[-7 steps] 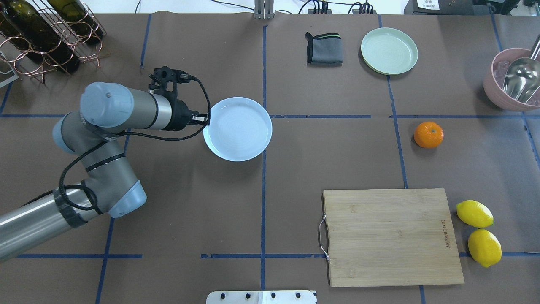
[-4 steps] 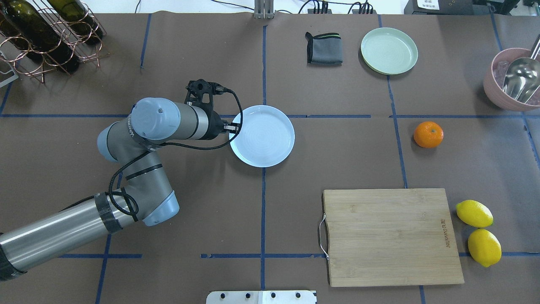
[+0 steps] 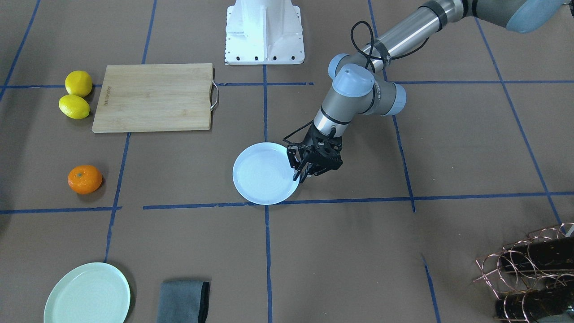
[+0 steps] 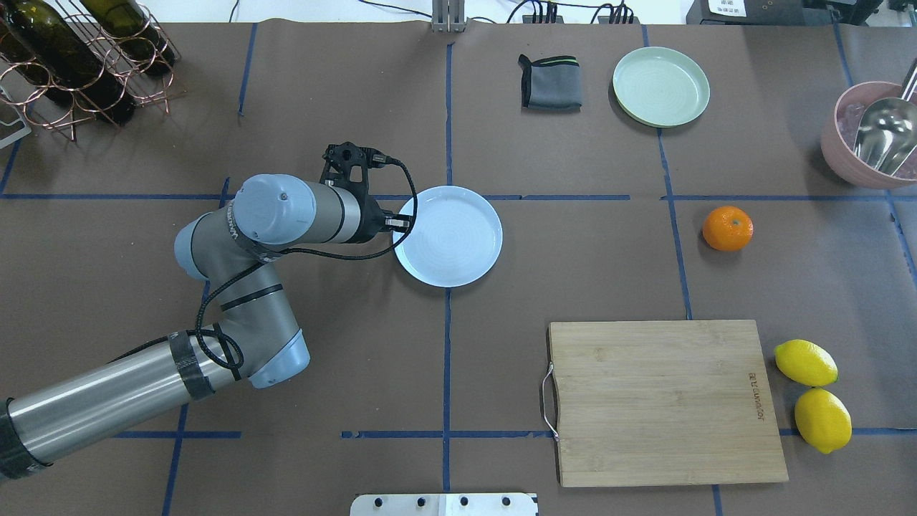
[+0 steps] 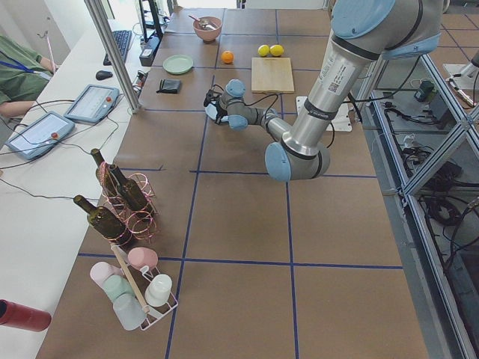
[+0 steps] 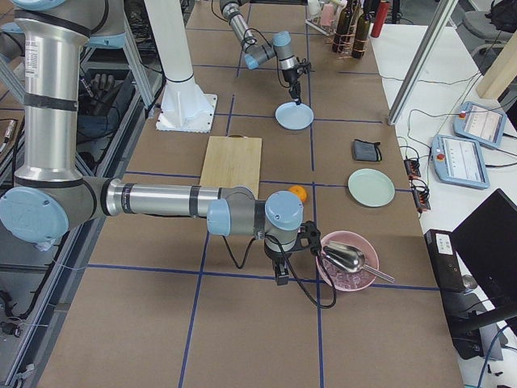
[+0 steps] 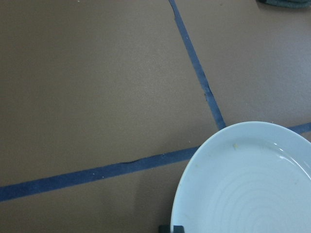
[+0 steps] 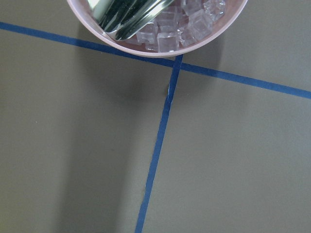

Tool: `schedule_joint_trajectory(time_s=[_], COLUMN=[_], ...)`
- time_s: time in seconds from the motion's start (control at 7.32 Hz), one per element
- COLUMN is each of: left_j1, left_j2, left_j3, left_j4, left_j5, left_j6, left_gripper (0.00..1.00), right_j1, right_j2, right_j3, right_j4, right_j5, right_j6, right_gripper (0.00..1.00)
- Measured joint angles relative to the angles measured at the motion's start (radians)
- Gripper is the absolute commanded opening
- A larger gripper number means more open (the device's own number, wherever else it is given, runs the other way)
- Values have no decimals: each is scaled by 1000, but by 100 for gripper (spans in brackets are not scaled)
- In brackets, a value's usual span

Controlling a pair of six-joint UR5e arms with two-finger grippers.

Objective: Pick orange to plate
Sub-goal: 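Withdraw the left gripper from the plate back toward its side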

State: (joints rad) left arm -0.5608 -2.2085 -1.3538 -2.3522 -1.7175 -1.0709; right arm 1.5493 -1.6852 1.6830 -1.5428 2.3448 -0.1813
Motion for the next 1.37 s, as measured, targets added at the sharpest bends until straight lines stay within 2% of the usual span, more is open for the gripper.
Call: schedule_joint_trajectory(time_s=[0.27,0.41,0.68,0.82,0.96,1.23,1.37], left_j1=[-35,-72,-175,-221,-269,-383,-450], left_j2=[12,45,173,241,298,373,406], left_j3=[-48,-130,-376,-460,-501,-517,-514], left_j4=[56,136,331,418,468,517,532], left_j5=[-54,-101,-188,-219,-236,-310,-348], left_j6=[55,117,223,239,245,286,384], left_gripper=[100,100,100,100,100,100,100], right_j1=[0,0,-1,-4,-17,-64,-84], right_j2=[5,7,6,2,5,37,54], right_j3=[20,29,53,65,70,76,77], right_j4=[12,33,77,123,155,182,193], right_j5=[3,23,120,162,181,186,186], right_j6=[-2,1,5,6,13,62,83], right_gripper=[100,100,100,100,100,100,100])
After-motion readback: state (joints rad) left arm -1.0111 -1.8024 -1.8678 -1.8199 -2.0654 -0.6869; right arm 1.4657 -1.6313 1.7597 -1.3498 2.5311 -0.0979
